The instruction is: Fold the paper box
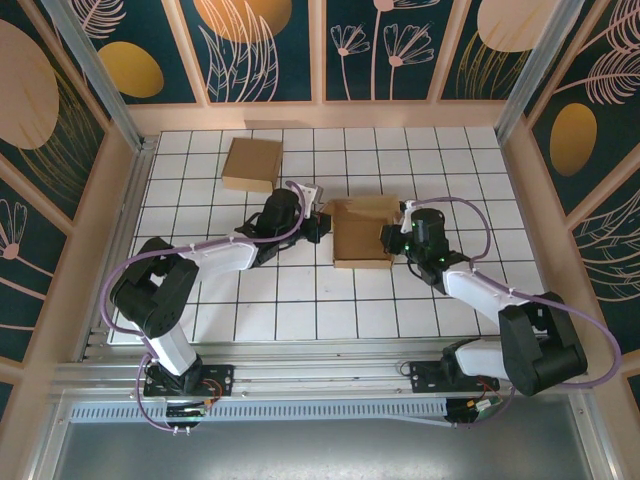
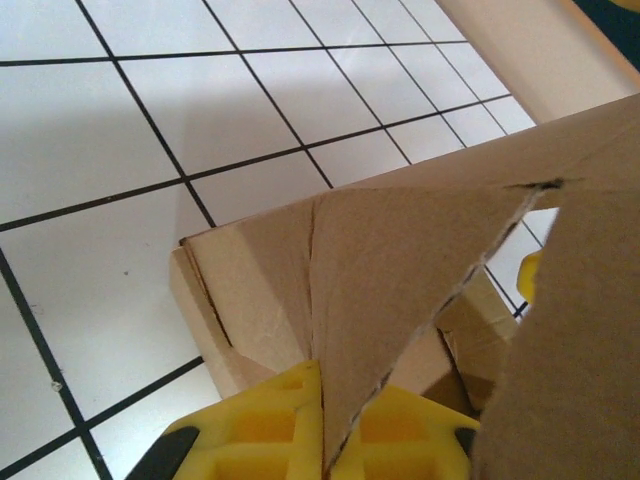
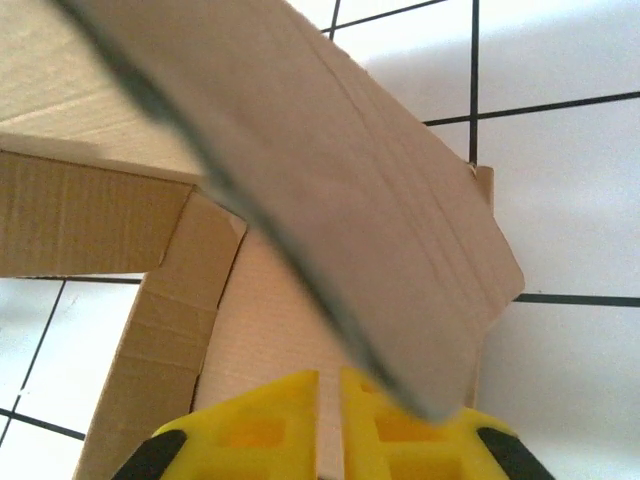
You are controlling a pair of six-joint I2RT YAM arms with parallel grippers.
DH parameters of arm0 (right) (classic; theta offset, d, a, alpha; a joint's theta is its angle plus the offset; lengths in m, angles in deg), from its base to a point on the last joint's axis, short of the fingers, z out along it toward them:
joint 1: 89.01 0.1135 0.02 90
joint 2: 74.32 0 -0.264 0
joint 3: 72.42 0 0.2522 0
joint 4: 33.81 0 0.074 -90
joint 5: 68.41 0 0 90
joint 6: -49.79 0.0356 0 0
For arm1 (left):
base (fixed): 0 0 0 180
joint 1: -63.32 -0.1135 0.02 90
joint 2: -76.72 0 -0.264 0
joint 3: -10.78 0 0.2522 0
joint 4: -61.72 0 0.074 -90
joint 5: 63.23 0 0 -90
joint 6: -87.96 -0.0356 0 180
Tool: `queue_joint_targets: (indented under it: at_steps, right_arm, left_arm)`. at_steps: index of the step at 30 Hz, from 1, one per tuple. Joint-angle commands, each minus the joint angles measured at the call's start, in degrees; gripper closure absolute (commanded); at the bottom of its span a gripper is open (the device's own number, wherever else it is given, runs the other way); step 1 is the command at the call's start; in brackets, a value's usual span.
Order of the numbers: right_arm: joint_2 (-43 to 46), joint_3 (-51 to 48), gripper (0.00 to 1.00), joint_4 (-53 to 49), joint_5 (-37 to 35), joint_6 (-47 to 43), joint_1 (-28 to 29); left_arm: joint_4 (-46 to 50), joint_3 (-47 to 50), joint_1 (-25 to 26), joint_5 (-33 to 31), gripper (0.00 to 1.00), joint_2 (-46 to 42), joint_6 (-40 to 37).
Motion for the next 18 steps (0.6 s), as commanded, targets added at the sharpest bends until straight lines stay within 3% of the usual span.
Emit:
queue_joint_targets:
  at_steps: [1,5,8,14,18]
  right_arm:
    - [2.8,2.2,0.62,-3.0,-2.4,-2.3,0.3]
    - [11.1,-0.5,0.32,-4.7,-7.1,-3.8,-0.5]
    - [16.8,-2.4,0.21,-4.3,-7.4,-8.1,-2.5]
    - [18.8,-2.7,0.16,-3.8,-0.7,-23.2,-4.9]
    - [17.0,-2.4,0.20,-1.5,6.5,-30.9,-5.1]
  left_arm:
    - [8.1,-3.5,0.7,-0.3,0.93,0.8,-1.7]
    - [11.4,-5.8,0.7,-2.1,0.92,0.8,-2.0]
    - [13.2,-7.3,0.7,-2.0,0.92,1.2,-2.6]
    - [14.1,-9.0,0.6,-1.3,0.92,1.5,-2.9]
    - [14.5,-9.6,0.6,-0.9,0.92,1.4,-2.9]
